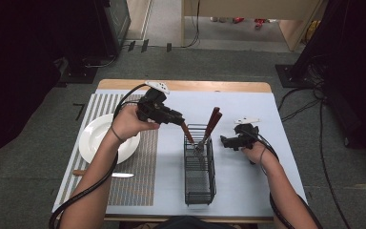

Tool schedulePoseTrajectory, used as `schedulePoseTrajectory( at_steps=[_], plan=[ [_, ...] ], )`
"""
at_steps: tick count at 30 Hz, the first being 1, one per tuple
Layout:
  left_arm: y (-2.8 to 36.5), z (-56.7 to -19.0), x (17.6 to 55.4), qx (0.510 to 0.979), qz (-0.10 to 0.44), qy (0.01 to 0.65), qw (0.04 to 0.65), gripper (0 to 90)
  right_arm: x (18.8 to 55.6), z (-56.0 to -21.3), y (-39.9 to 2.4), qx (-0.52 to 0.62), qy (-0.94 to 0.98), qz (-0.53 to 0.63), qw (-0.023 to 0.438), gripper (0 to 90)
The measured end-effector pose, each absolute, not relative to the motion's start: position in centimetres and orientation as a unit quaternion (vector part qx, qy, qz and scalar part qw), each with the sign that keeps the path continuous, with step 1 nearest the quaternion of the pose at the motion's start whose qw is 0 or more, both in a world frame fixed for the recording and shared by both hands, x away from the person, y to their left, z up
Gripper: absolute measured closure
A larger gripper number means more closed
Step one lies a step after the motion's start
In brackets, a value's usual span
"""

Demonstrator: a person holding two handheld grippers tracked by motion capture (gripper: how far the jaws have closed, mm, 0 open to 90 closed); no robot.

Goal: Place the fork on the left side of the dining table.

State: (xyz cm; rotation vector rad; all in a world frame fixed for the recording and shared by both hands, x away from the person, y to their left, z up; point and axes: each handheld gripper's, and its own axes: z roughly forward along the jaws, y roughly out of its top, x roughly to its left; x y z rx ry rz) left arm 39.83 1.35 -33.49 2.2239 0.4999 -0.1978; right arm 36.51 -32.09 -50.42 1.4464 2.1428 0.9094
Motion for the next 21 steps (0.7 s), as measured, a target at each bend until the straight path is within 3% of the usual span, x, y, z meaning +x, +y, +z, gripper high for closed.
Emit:
schedulePoseTrajectory(
  at_steps=[6, 9, 14, 15, 21],
  plan=[
    [1.72, -33.08, 39.41, 0.880, -0.091, 0.198, 0.423, 71.4, 36.51, -50.41, -32.09, 0.517, 0.766, 0.325, 0.199, 0.0],
    [1.29, -33.08, 39.24, 0.884, -0.061, 0.205, 0.416, 71.2, 36.51, -50.40, -32.09, 0.517, 0.766, 0.325, 0.199, 0.0],
    [1.28, -32.82, 39.36, 0.873, -0.088, 0.212, 0.430, 73.8, 36.51, -50.42, -32.10, 0.517, 0.767, 0.325, 0.199, 0.0],
    [1.40, -32.67, 39.37, 0.871, -0.092, 0.212, 0.433, 79.4, 36.51, -50.41, -32.10, 0.517, 0.767, 0.325, 0.199, 0.0],
    [2.00, -32.91, 39.81, 0.865, -0.109, 0.230, 0.433, 80.6, 36.51, -50.40, -32.10, 0.517, 0.767, 0.325, 0.199, 0.0]
  ],
)
